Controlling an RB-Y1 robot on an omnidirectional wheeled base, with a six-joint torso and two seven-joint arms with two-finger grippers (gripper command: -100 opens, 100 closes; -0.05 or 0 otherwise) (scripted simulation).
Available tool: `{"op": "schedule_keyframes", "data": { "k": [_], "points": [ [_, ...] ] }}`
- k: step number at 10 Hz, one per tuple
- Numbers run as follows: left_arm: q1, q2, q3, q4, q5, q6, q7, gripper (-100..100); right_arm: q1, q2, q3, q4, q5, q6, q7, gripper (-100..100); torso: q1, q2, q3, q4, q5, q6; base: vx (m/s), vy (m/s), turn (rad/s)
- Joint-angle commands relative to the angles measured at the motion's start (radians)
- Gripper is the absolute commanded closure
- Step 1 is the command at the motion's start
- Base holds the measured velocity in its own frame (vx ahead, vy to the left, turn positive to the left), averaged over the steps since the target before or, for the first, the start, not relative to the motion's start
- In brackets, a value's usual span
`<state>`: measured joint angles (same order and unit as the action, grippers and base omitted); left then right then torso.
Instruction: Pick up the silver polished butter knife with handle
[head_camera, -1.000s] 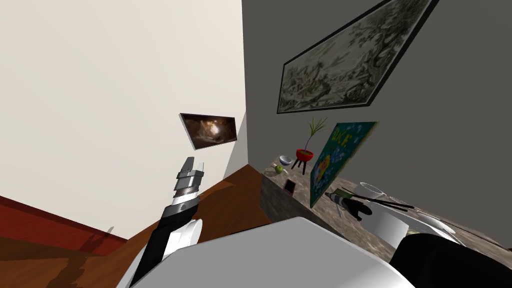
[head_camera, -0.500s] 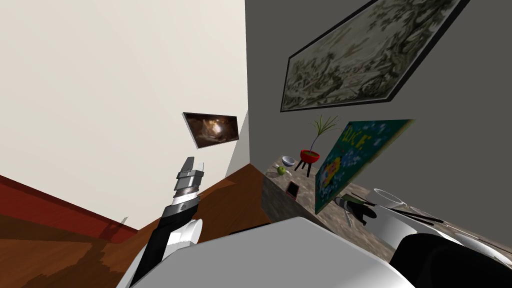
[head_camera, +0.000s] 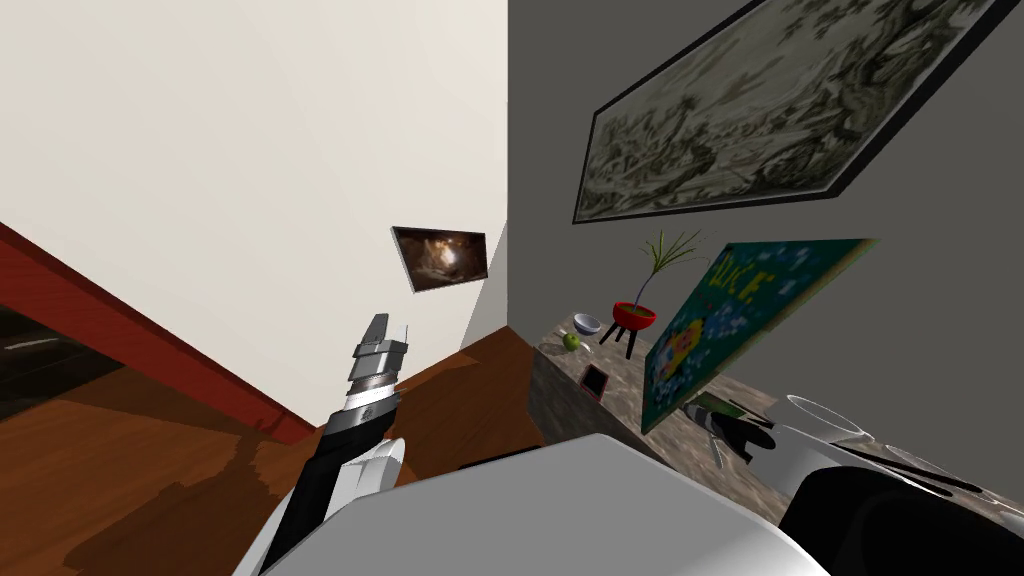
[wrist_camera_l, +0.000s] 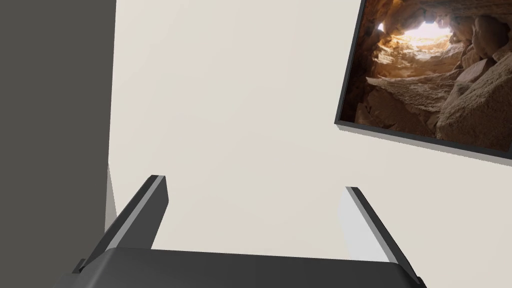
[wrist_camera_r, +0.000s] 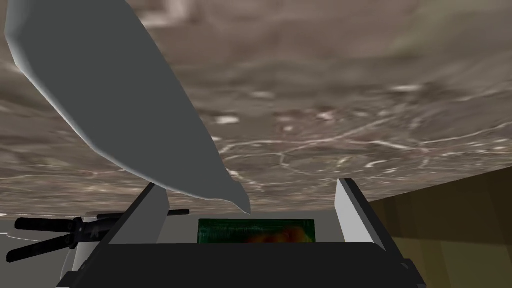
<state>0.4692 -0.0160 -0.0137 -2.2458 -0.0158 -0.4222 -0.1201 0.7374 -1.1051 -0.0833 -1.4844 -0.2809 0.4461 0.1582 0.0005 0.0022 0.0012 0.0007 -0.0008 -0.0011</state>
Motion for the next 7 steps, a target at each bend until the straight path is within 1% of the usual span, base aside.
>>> {"op": "schedule_keyframes", "data": {
  "k": [1, 3, 4, 5, 7],
  "points": [
    [0.000, 0.000, 0.000, 0.000, 0.000, 0.000, 0.000, 0, 0.001, -0.002, 0.000, 0.043, -0.017, -0.024, -0.002, -100, 0.000, 0.000, 0.000, 0.000, 0.000, 0.000, -0.041, 0.019, 0.157],
    [0.000, 0.000, 0.000, 0.000, 0.000, 0.000, 0.000, 0, 0.001, 0.003, 0.000, 0.094, -0.029, -0.050, -0.005, -100, -0.002, -0.001, 0.000, 0.000, -0.001, 0.000, -0.038, 0.022, 0.190],
    [0.000, 0.000, 0.000, 0.000, 0.000, 0.000, 0.000, 0, 0.001, -0.002, -0.001, 0.073, -0.028, -0.035, -0.004, -100, -0.002, -0.001, 0.000, 0.000, -0.001, 0.000, -0.017, 0.005, 0.036],
    [0.000, 0.000, 0.000, 0.000, 0.000, 0.000, 0.000, 0, 0.001, -0.002, -0.001, 0.076, -0.029, -0.038, -0.005, 100, -0.003, -0.002, -0.001, 0.000, -0.001, 0.001, 0.000, 0.000, 0.000],
    [0.000, 0.000, 0.000, 0.000, 0.000, 0.000, 0.000, 0, 0.002, -0.001, -0.001, 0.078, -0.030, -0.035, -0.006, 100, -0.003, -0.003, -0.002, 0.000, -0.002, -0.002, -0.002, -0.001, -0.011]
  ]
}}
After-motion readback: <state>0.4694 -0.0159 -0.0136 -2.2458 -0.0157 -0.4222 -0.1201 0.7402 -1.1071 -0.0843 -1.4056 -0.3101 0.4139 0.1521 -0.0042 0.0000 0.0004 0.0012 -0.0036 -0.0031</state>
